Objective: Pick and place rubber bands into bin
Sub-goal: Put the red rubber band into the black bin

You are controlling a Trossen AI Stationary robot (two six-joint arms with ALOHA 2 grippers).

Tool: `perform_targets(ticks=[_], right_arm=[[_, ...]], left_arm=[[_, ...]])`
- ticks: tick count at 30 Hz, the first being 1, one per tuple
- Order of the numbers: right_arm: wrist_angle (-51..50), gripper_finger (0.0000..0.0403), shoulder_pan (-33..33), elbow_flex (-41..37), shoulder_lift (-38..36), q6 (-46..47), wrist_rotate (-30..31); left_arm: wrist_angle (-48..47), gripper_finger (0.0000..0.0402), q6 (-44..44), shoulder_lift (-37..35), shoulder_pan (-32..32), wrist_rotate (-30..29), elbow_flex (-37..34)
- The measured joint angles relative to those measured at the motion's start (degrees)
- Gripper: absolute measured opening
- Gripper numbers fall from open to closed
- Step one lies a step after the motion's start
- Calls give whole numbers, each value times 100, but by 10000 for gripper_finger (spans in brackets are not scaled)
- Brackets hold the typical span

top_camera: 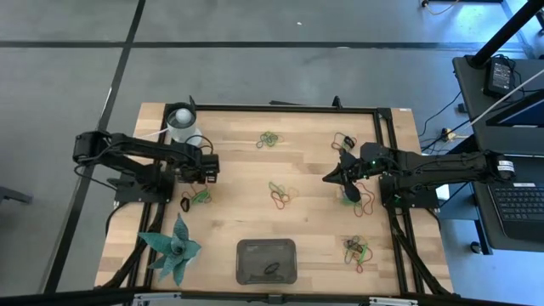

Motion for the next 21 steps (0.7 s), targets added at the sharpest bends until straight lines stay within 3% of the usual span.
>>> perform_targets(ticks=[11,21], right_arm=[[0,12,0,0,0,129,0],[2,12,2,0,0,129,0]], left_arm=[[220,114,145,-15,31,-13,-321],[523,26,317,-42,25,117,-467]])
